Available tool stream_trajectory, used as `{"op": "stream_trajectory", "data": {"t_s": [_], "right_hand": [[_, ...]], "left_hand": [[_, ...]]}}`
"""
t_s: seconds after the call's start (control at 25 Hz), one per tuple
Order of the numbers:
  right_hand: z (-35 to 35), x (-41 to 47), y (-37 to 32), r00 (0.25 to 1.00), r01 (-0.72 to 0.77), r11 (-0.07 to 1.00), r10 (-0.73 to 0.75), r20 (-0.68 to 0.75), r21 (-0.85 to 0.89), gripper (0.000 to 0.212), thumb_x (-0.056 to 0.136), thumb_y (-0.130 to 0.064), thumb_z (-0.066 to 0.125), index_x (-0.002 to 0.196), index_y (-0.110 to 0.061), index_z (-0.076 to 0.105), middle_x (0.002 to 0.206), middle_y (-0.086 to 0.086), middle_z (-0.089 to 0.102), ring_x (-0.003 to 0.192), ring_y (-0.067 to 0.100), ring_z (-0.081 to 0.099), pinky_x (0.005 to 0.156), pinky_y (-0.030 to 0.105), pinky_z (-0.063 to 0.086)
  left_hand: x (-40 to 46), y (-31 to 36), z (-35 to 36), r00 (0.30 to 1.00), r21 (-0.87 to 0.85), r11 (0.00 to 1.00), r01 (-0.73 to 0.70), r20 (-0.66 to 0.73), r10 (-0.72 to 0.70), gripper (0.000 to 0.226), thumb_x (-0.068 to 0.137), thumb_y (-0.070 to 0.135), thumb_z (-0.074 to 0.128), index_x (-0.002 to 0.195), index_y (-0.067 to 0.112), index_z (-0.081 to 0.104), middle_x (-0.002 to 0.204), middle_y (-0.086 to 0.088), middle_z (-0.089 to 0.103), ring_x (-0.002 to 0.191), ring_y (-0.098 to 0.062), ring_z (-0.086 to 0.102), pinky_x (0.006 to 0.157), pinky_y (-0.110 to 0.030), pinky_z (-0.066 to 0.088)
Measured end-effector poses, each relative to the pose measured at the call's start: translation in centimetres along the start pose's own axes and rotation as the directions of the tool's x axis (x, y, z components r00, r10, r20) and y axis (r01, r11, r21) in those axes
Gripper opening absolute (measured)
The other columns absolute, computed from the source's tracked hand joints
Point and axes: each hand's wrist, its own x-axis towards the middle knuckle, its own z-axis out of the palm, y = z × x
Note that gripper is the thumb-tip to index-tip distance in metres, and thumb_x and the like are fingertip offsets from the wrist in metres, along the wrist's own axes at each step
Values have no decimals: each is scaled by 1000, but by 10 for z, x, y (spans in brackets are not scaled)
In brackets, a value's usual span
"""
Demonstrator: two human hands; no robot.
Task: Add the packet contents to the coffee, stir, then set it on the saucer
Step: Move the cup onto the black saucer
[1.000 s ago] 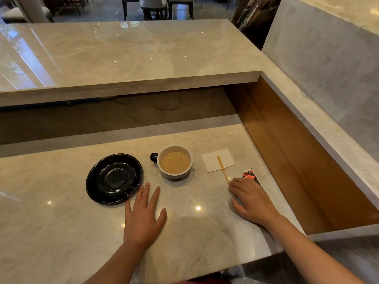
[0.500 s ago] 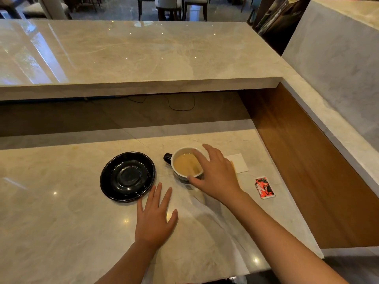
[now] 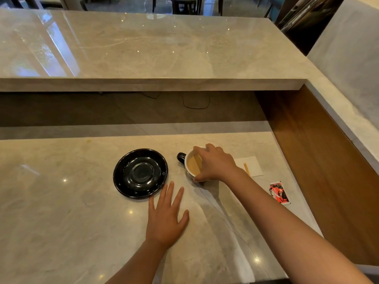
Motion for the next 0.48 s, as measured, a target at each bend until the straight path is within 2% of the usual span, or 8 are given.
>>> {"op": "stream_trajectory", "data": {"t_s": [0.16, 0.32, 0.48], "right_hand": [[-3, 6, -2, 999, 5, 997, -2, 35, -75, 102, 57, -50, 77, 139, -31, 19, 137, 11, 37, 121, 33, 39, 86, 41, 43], [2, 5, -7, 1000, -7, 998, 7, 13, -64, 95, 55, -47, 79, 133, -27, 27, 132, 13, 37, 117, 34, 40, 84, 43, 46], [6, -1, -9, 999, -41, 999, 40, -36, -24, 91, 54, -51, 76, 129, -25, 31, 128, 13, 39, 114, 33, 40, 78, 42, 49]], "left_hand": [[-2, -1, 0, 1000, 27, 1000, -14, 6, 13, 63, 91, 52, 31, 146, 31, 11, 155, -5, 10, 140, -19, -2, 108, -51, 1], [0, -2, -2, 999, 20, 999, -27, 31, 27, 63, 91, 56, 24, 147, 29, 11, 155, -7, 9, 140, -21, -4, 107, -51, -1], [-7, -13, -8, 994, 18, 994, -106, 25, 105, 67, 90, 58, 28, 147, 28, 12, 154, -6, 8, 140, -19, -5, 109, -47, -1]]}}
